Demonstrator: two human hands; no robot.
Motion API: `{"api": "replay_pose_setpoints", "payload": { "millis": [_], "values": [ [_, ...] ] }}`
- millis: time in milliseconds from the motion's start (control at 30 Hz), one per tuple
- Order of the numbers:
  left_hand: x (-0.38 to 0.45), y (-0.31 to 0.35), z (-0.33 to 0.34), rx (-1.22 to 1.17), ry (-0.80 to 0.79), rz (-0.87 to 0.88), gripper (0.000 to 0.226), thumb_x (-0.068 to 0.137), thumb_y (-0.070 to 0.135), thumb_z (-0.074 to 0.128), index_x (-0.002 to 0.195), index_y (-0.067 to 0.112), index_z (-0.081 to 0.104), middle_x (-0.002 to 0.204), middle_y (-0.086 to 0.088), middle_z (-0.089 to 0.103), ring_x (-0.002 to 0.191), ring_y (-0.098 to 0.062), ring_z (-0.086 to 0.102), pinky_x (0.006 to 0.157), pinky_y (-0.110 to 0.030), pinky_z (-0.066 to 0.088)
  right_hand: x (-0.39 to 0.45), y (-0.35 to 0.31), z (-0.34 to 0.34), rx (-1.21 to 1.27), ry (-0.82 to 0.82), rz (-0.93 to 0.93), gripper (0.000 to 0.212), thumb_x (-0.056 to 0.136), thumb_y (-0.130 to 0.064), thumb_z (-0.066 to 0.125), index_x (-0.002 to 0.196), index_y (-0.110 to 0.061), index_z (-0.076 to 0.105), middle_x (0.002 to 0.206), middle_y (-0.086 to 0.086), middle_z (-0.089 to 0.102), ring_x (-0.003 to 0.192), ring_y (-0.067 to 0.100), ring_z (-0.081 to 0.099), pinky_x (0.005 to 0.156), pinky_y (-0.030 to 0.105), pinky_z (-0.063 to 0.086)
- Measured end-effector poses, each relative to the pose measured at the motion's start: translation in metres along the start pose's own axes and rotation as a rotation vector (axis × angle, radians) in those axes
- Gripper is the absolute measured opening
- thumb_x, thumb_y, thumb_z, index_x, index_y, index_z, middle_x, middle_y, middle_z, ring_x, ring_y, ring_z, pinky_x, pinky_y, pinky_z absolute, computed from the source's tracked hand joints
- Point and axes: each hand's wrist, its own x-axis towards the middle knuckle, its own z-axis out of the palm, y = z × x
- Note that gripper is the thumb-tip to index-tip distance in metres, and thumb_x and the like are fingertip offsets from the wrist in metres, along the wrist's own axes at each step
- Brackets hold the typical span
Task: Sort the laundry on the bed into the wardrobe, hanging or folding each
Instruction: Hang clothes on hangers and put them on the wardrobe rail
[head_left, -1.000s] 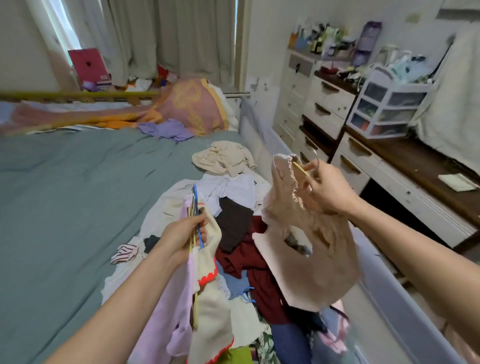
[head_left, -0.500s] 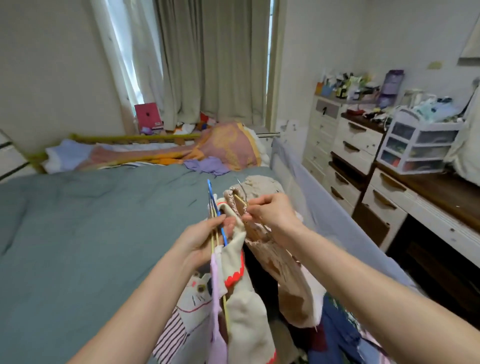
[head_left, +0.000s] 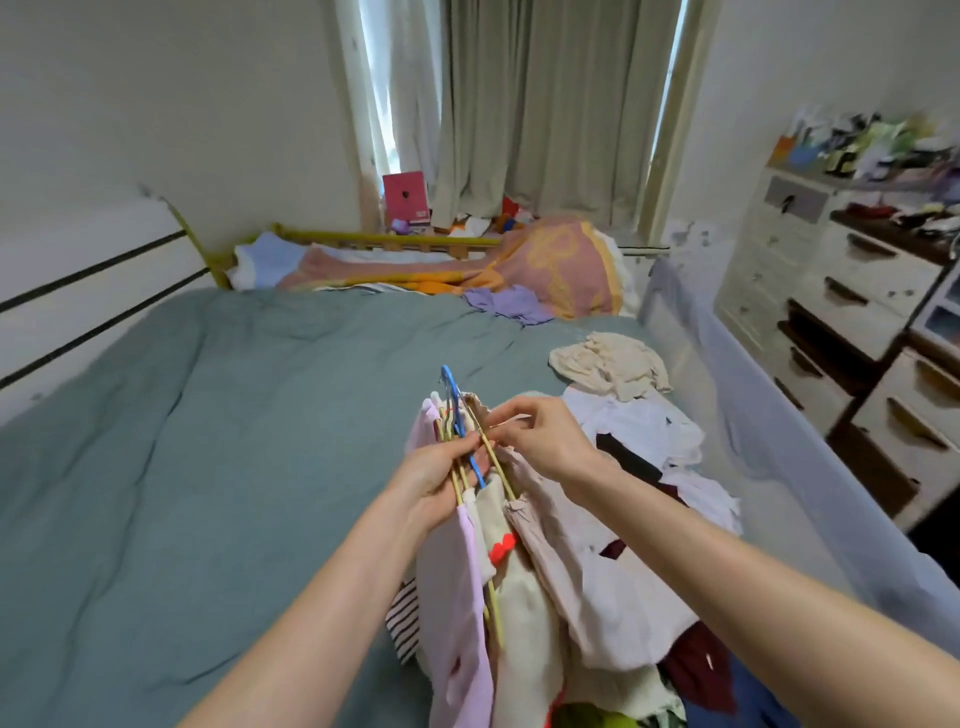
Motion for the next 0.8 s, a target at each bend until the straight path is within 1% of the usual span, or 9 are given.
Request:
{"api": "replay_pose_setpoints", "payload": {
  "millis": [100,200,267,333,433,500,600,667,800],
  "values": [
    [0.008,-0.004,-0.026,-0.011,0.067,-0.031,0.011,0.094,-0.006,0.048,0.097,-0.008,0.058,0.07,-0.016,0.065,0.052,-0.017,0.066,0.054,-0.024,0.057,0.009,0.011,0.011,-0.007,-0.118,0.013,0.009,0.082,-0.002,0.066,0.09,-0.004,0.071,0.074,0.007,0.069,0.064,0.005,0.06,0.063,0.012,0.046],
    [0.011,0.007,-0.056,-0.038,0.139,0.022,0.044,0.079,-0.009,0.058,0.122,-0.009,0.054,0.096,-0.019,0.063,0.072,-0.024,0.066,0.072,-0.036,0.058,0.014,0.028,0.026,0.011,-0.168,0.033,0.009,0.086,-0.007,0.066,0.093,-0.005,0.07,0.085,0.004,0.07,0.073,0.003,0.062,0.064,0.004,0.043],
    [0.007,0.024,-0.075,-0.073,0.168,0.07,0.044,0.07,-0.008,0.065,0.113,-0.006,0.058,0.085,-0.016,0.064,0.064,-0.022,0.066,0.069,-0.037,0.059,0.017,0.036,0.041,0.001,-0.274,0.047,0.014,0.092,-0.014,0.06,0.1,-0.006,0.069,0.099,0.006,0.07,0.081,0.008,0.062,0.068,0.005,0.043],
    [0.001,0.05,-0.091,-0.106,0.204,0.14,0.023,0.077,-0.009,0.064,0.099,-0.005,0.06,0.07,-0.013,0.064,0.055,-0.018,0.065,0.061,-0.032,0.06,0.019,0.032,0.059,0.029,-0.398,0.072,0.024,0.096,-0.025,0.055,0.11,-0.009,0.067,0.107,0.002,0.067,0.089,0.01,0.059,0.074,0.01,0.043],
    [-0.01,0.092,-0.11,-0.112,0.286,0.275,0.037,0.077,-0.006,0.07,0.112,-0.009,0.061,0.098,-0.022,0.067,0.087,-0.029,0.069,0.085,-0.045,0.056,0.021,0.01,0.092,0.152,-0.553,0.122,0.027,0.098,-0.038,0.047,0.115,-0.025,0.063,0.109,-0.014,0.064,0.095,0.003,0.057,0.086,0.023,0.04],
    [-0.022,0.116,-0.12,-0.118,0.362,0.359,0.045,0.075,-0.005,0.074,0.118,-0.008,0.061,0.109,-0.024,0.064,0.097,-0.033,0.066,0.091,-0.053,0.052,0.023,-0.004,0.115,0.217,-0.632,0.094,0.021,0.099,-0.038,0.045,0.11,-0.032,0.062,0.106,-0.024,0.063,0.097,-0.006,0.057,0.087,0.018,0.04],
    [-0.039,0.137,-0.134,-0.08,0.41,0.442,0.014,0.078,-0.006,0.072,0.088,-0.001,0.064,0.08,-0.014,0.068,0.066,-0.022,0.068,0.072,-0.039,0.059,0.029,-0.012,0.144,0.245,-0.683,0.088,0.023,0.098,-0.039,0.047,0.112,-0.032,0.064,0.121,-0.013,0.064,0.114,0.004,0.058,0.099,0.024,0.041],
    [-0.043,0.137,-0.145,-0.048,0.447,0.469,0.02,0.08,-0.013,0.066,0.074,0.004,0.058,0.058,-0.007,0.064,0.054,-0.017,0.065,0.06,-0.03,0.059,0.039,-0.005,0.157,0.226,-0.635,0.097,0.026,0.098,-0.037,0.048,0.113,-0.024,0.064,0.119,-0.001,0.066,0.111,0.012,0.061,0.097,0.027,0.045],
    [-0.038,0.107,-0.181,0.059,0.529,0.427,0.026,0.082,-0.019,0.059,0.073,0.005,0.054,0.055,-0.003,0.06,0.056,-0.016,0.066,0.067,-0.03,0.06,0.065,0.033,0.17,0.14,-0.49,0.148,0.019,0.098,-0.024,0.05,0.101,-0.011,0.064,0.1,0.008,0.067,0.085,0.016,0.063,0.079,0.025,0.048]
  ]
}}
